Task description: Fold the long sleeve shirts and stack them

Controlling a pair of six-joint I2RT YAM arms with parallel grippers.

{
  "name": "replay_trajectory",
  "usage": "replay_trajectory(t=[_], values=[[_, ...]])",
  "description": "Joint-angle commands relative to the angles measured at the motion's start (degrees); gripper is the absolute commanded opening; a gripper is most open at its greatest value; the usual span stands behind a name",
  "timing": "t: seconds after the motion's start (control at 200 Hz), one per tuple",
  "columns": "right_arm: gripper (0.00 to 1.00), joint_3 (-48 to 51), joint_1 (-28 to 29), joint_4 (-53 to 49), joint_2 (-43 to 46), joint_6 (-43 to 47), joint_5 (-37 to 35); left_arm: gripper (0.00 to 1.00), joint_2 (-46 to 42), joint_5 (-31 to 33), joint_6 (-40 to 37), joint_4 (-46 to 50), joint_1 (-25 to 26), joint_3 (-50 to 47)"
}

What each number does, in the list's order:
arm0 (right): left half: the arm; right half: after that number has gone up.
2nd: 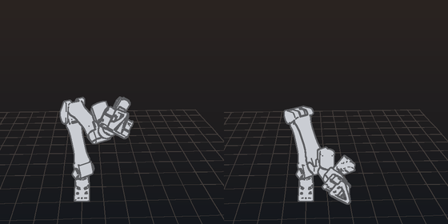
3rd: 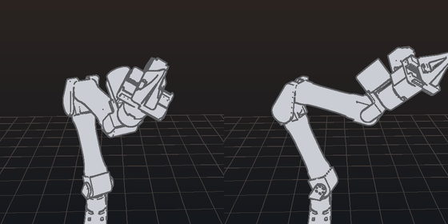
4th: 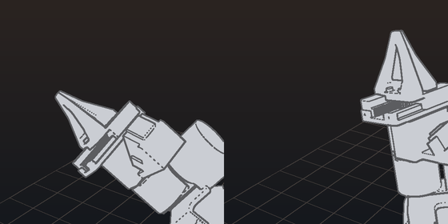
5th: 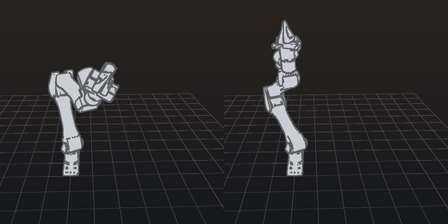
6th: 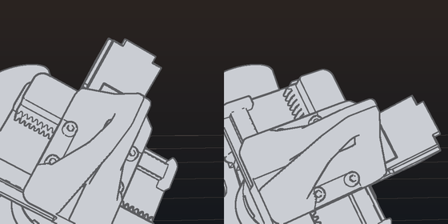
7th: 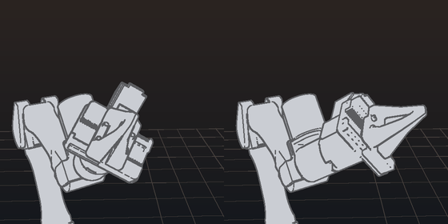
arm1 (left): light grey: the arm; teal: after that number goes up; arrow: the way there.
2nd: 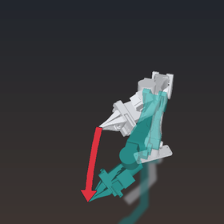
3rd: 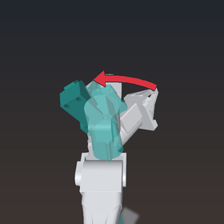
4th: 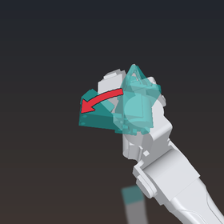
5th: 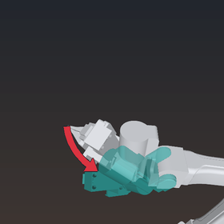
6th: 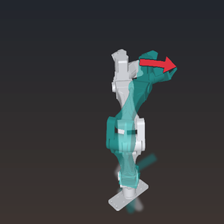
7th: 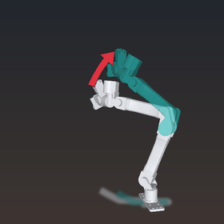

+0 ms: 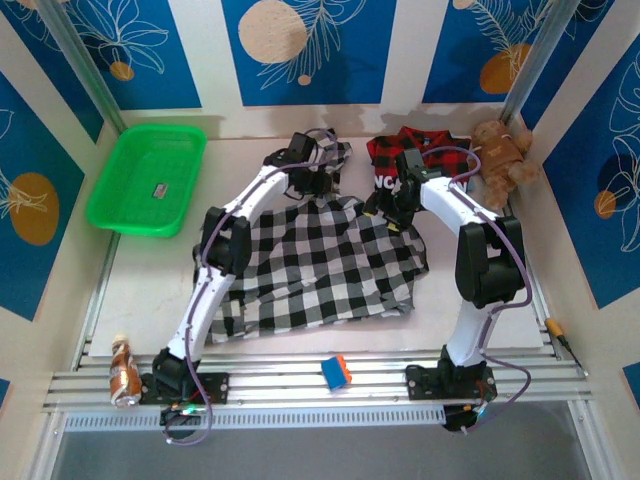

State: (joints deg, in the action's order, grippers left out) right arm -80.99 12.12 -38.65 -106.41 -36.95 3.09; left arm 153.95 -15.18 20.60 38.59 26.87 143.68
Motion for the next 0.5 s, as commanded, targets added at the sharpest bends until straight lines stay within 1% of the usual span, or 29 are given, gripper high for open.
replay_trajectory(t=[0.0,0.09,0.24,0.375,0.495], values=[[0.64,0.04,0.57,1.01,-0.68,-0.39,2.24,0.12,-1.27,0.66,-1.66,0.60,0.11,1.78],[0.64,-0.34,0.85,1.85,-1.62,-0.82,2.71,0.09,-5.25,0.78,-3.28,0.80,-0.16,-0.79],[0.64,-3.72,1.17,2.78,-4.80,-1.89,2.98,0.06,-14.19,0.64,-5.82,-3.50,-0.24,-12.41],[0.64,-9.41,1.37,3.14,-8.75,-3.19,3.37,0.07,-22.53,0.04,-5.65,-8.03,-0.24,-24.36],[0.64,-15.75,1.81,3.32,-13.36,-4.52,3.63,0.09,-27.47,-1.35,-4.33,-11.46,-0.48,-33.96]])
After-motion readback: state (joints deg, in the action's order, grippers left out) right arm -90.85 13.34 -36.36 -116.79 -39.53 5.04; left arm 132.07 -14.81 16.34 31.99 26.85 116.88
